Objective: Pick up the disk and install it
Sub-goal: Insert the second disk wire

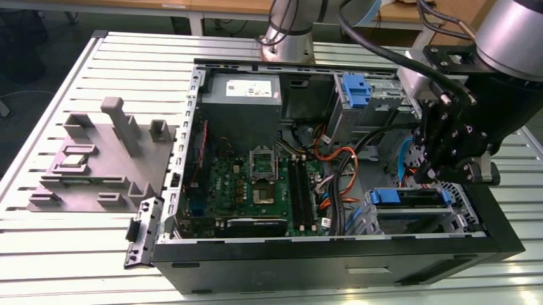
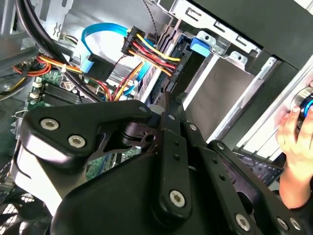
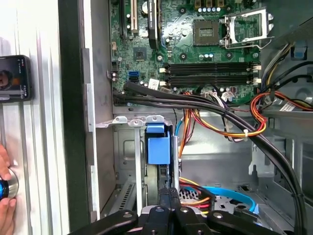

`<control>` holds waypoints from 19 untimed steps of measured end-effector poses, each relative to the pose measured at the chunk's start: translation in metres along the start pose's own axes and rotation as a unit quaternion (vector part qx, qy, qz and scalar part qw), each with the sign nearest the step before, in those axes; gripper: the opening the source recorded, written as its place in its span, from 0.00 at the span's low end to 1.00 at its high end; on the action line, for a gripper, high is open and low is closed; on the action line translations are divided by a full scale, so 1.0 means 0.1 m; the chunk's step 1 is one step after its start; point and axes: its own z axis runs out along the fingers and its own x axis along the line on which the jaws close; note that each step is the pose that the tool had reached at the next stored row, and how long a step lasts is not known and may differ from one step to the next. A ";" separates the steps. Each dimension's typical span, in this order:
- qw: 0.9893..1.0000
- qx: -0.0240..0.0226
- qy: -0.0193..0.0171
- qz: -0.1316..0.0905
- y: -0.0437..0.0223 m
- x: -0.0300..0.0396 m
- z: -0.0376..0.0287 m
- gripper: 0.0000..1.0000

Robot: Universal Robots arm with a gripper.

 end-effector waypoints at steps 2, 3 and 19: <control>1.000 -0.003 0.000 0.000 -0.001 -0.034 -0.041 0.10; 1.000 -0.003 0.000 0.000 0.000 -0.057 -0.042 0.10; 1.000 -0.005 0.000 0.000 0.015 -0.344 -0.052 0.10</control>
